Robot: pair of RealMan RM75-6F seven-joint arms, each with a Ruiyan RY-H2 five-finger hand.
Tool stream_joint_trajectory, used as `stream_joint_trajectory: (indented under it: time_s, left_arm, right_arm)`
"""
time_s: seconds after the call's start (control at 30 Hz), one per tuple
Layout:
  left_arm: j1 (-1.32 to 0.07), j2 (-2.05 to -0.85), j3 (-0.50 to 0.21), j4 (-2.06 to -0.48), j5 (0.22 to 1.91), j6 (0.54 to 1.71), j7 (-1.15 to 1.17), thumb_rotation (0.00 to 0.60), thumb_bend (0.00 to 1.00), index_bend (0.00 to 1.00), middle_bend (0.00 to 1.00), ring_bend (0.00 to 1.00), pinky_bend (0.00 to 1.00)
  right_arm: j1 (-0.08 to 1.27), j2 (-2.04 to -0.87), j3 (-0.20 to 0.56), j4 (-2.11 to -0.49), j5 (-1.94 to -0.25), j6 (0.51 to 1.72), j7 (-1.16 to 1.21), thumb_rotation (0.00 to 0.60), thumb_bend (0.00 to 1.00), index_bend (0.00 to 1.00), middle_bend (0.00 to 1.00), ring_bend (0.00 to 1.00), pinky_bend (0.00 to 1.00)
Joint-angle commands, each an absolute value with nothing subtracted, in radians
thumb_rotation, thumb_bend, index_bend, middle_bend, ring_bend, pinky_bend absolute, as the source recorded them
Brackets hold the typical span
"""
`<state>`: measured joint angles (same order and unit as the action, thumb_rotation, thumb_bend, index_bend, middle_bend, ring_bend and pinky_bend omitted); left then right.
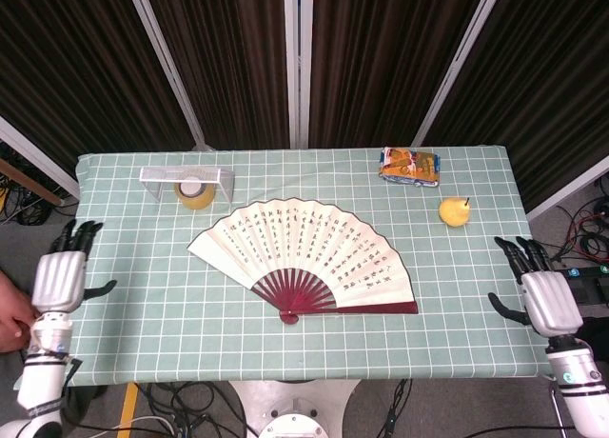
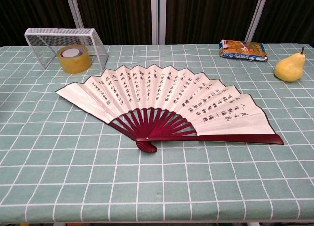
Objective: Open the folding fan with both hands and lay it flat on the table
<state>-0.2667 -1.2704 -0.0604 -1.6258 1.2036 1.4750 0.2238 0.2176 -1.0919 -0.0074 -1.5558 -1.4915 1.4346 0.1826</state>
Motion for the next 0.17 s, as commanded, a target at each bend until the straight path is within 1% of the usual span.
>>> stream_joint_trajectory:
  time_s: [0.03, 0.17]
  left_arm:
    - [-0.162, -1.232, 0.011, -1.675, 1.261, 1.584, 0.199, 0.6, 0.0, 0.14, 0.12, 0.02, 0.21]
    - [-0.11, -1.233, 0.037, -1.7, 1.304, 1.633, 0.204, 0.6, 0.0, 0.14, 0.12, 0.02, 0.21]
  right_arm:
    - [0.166, -1.091, -0.032, -1.529, -1.514, 1.486, 0.22, 0.6, 0.22, 0.0, 0.12, 0.0, 0.0]
    - [0.141, -1.097, -0.032, -1.523, -1.527, 1.511, 0.223, 0.6, 0.22, 0.0, 0.13, 0.0, 0.0]
